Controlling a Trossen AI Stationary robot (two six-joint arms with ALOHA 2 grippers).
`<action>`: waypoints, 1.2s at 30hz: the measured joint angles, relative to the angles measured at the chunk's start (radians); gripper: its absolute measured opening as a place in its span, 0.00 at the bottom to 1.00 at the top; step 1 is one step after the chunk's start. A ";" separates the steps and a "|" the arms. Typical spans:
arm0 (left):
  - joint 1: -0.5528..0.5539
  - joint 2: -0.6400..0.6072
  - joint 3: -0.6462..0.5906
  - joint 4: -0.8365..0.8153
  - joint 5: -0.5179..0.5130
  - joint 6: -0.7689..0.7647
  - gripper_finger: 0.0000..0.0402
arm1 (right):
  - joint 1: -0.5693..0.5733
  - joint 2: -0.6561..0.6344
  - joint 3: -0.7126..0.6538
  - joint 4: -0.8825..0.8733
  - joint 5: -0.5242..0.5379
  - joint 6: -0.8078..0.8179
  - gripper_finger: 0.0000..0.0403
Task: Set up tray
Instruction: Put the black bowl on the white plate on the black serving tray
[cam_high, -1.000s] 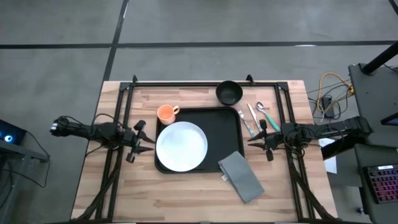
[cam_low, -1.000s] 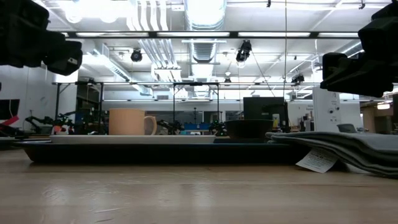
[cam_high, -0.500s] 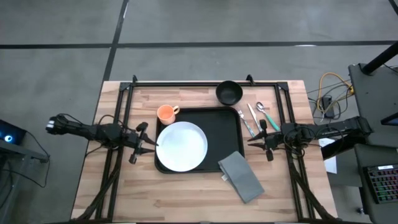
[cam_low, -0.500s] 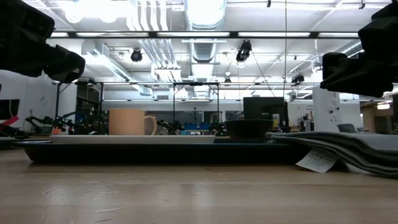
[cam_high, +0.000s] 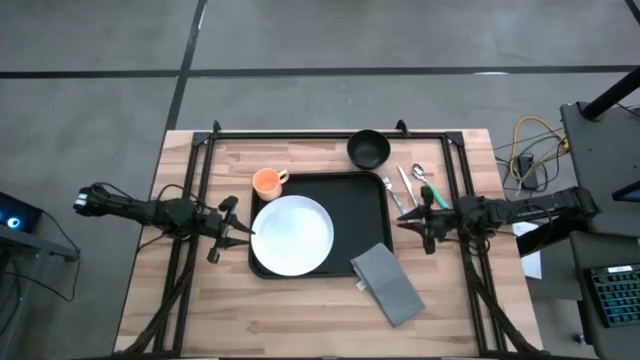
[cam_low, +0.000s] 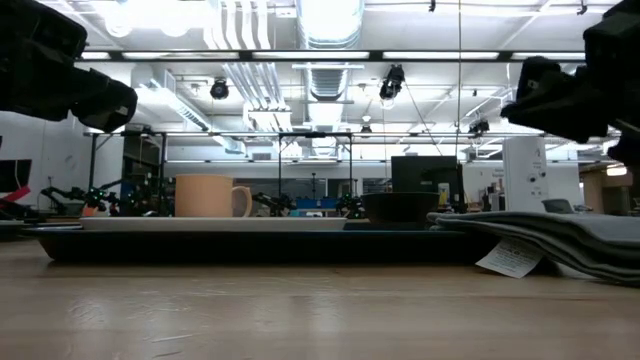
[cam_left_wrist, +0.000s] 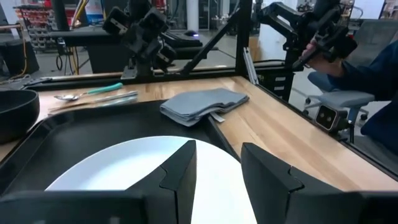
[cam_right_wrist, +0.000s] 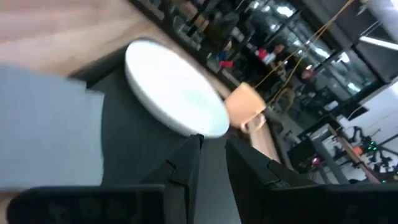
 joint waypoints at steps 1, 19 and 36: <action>0.000 0.000 -0.001 -0.001 0.000 0.000 0.27 | 0.000 0.000 0.000 0.023 -0.005 0.008 0.17; 0.000 0.000 -0.001 0.003 -0.004 0.027 0.27 | 0.000 0.010 0.075 0.492 -0.088 0.295 0.17; 0.000 0.000 -0.001 0.003 -0.006 0.071 0.27 | 0.000 0.213 0.506 -0.098 0.138 0.219 0.17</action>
